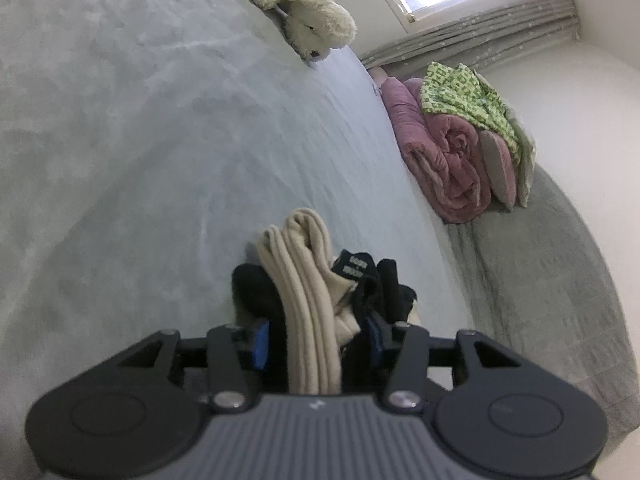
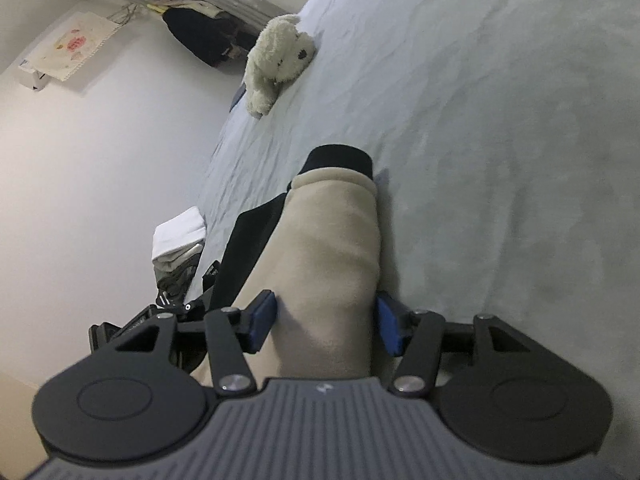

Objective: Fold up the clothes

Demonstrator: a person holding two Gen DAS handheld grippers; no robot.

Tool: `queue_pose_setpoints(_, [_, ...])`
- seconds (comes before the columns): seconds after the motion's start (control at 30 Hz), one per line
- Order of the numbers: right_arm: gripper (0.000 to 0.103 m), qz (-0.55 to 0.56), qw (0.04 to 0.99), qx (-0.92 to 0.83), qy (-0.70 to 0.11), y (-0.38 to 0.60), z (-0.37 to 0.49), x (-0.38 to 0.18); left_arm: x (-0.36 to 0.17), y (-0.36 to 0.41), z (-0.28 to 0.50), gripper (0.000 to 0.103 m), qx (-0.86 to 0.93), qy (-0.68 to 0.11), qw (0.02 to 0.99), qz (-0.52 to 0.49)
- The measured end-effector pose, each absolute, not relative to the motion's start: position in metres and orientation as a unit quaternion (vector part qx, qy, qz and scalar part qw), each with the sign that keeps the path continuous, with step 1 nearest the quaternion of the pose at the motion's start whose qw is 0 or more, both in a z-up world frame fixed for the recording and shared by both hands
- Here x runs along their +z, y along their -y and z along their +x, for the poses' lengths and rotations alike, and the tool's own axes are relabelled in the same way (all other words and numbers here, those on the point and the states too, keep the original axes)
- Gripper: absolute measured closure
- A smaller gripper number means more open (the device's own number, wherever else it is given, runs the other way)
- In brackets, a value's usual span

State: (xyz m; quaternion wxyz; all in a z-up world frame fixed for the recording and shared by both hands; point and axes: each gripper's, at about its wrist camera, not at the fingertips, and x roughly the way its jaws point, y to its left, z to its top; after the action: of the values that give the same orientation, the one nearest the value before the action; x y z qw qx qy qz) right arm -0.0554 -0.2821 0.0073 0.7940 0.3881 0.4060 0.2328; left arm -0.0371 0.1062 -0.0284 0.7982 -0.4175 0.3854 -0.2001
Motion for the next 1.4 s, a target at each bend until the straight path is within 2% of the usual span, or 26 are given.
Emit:
queue_pose_setpoints(0.2, [0.046, 0.383, 0.803, 0.226, -0.396, 0.276, -0.057, 0.008, -0.037, -0.109, -0.038, 0.045, -0.218, -0.37, 0.776, -0.462])
queue_pose_setpoints(0.37, [0.047, 0.38, 0.806, 0.223, -0.395, 0.276, -0.056, 0.006, -0.044, -0.113, -0.04, 0.044, -0.226, -0.359, 0.759, -0.494])
queue_pose_setpoints(0.5, [0.049, 0.374, 0.81, 0.219, -0.394, 0.272, -0.058, 0.008, -0.039, -0.108, -0.043, 0.036, -0.243, -0.352, 0.771, -0.472])
queue_pose_setpoints(0.73, [0.056, 0.358, 0.82, 0.214, -0.393, 0.268, -0.058, 0.012, -0.026, -0.094, -0.042, 0.035, -0.247, -0.362, 0.813, -0.384])
queue_pose_setpoints(0.83, [0.058, 0.345, 0.826, 0.213, -0.39, 0.264, -0.058, 0.015, -0.021, -0.087, -0.042, 0.04, -0.241, -0.37, 0.835, -0.329])
queue_pose_setpoints(0.93, [0.06, 0.336, 0.832, 0.211, -0.389, 0.262, -0.059, 0.017, -0.02, -0.087, -0.041, 0.051, -0.236, -0.374, 0.842, -0.308])
queue_pose_setpoints(1.1, [0.063, 0.33, 0.836, 0.21, -0.384, 0.261, -0.061, 0.019, -0.034, -0.106, -0.035, 0.061, -0.233, -0.389, 0.803, -0.387])
queue_pose_setpoints(1.2, [0.065, 0.33, 0.84, 0.213, -0.375, 0.26, -0.064, 0.024, -0.039, -0.112, -0.035, 0.064, -0.231, -0.391, 0.789, -0.414])
queue_pose_setpoints(1.27, [0.066, 0.324, 0.844, 0.215, -0.369, 0.259, -0.066, 0.028, -0.035, -0.109, -0.038, 0.066, -0.227, -0.389, 0.798, -0.4])
queue_pose_setpoints(1.4, [0.067, 0.295, 0.854, 0.194, -0.381, 0.252, -0.064, 0.024, -0.011, -0.086, -0.047, 0.068, -0.208, -0.375, 0.85, -0.307])
